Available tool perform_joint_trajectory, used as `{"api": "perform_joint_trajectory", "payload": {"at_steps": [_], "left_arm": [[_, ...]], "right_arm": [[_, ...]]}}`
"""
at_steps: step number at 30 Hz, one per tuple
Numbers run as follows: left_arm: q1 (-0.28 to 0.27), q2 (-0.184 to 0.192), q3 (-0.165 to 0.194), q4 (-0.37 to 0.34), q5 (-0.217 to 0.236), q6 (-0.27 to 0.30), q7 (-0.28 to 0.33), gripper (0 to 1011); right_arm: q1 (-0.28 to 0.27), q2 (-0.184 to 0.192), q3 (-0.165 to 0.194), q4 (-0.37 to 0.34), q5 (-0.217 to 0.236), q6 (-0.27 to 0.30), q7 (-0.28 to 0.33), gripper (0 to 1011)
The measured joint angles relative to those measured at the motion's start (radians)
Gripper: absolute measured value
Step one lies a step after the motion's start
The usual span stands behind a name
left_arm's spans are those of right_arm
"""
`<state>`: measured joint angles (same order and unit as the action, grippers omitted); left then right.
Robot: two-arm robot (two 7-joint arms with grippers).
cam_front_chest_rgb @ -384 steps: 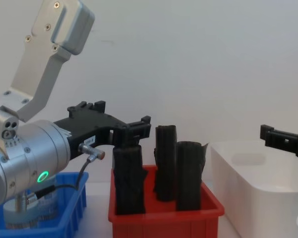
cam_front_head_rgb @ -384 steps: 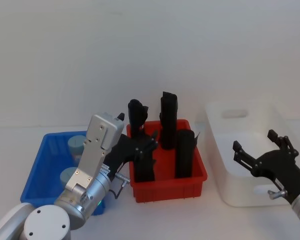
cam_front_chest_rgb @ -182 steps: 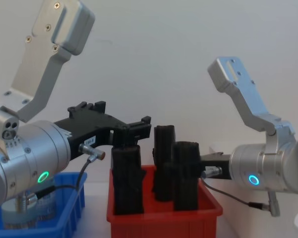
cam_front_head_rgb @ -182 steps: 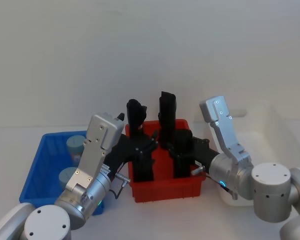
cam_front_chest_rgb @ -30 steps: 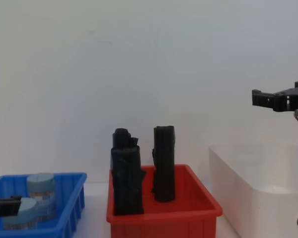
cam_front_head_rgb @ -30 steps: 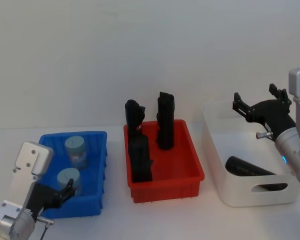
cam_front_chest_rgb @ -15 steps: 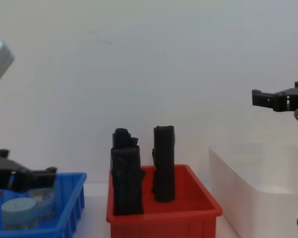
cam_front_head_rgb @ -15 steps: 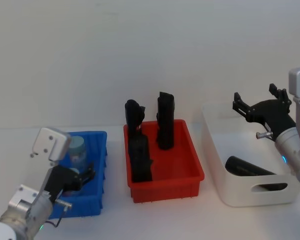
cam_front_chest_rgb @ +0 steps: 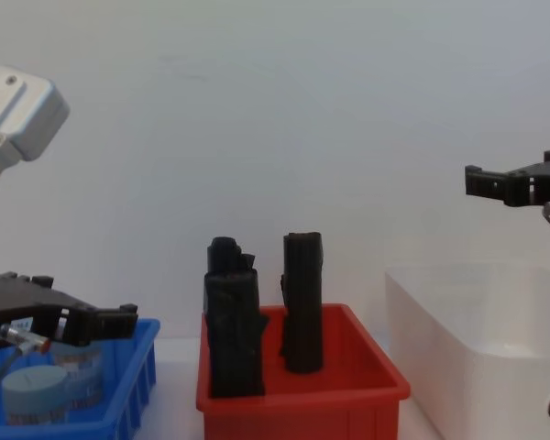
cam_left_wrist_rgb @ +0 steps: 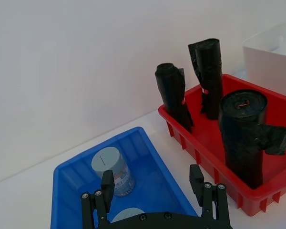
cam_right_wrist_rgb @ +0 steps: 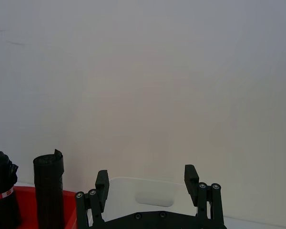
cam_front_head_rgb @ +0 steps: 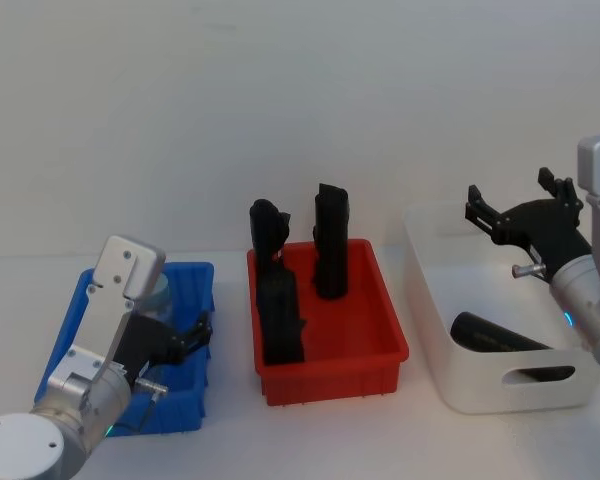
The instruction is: Pick the cotton swabs from the blue box and place them into the white box.
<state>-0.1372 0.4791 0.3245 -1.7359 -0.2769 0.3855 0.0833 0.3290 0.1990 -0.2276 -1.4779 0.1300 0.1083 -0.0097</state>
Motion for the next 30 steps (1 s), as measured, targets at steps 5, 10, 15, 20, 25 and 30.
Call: {"api": "perform_joint_trajectory", "payload": {"at_steps": [5,10,15,20,25,30], "left_arm": [[-0.013,-0.017,-0.004,0.019,-0.001,0.035,0.021,1003],[-0.019,-0.027,-0.01,0.031,-0.005,0.068,0.043,1003],[-0.019,-0.033,-0.016,0.042,-0.01,0.085,0.06,1003],[-0.019,-0.039,-0.022,0.055,-0.019,0.09,0.07,1003],[-0.019,-0.044,-0.026,0.067,-0.023,0.091,0.073,1003],[-0.018,-0.05,-0.03,0.082,-0.027,0.093,0.079,1003]], "right_arm": [[0.0,0.0,0.0,0.0,0.0,0.0,0.0,1002],[0.0,0.0,0.0,0.0,0.0,0.0,0.0,1002],[0.0,0.0,0.0,0.0,0.0,0.0,0.0,1002],[0.0,0.0,0.0,0.0,0.0,0.0,0.0,1002],[0.0,0.0,0.0,0.0,0.0,0.0,0.0,1002],[0.0,0.0,0.0,0.0,0.0,0.0,0.0,1002]]}}
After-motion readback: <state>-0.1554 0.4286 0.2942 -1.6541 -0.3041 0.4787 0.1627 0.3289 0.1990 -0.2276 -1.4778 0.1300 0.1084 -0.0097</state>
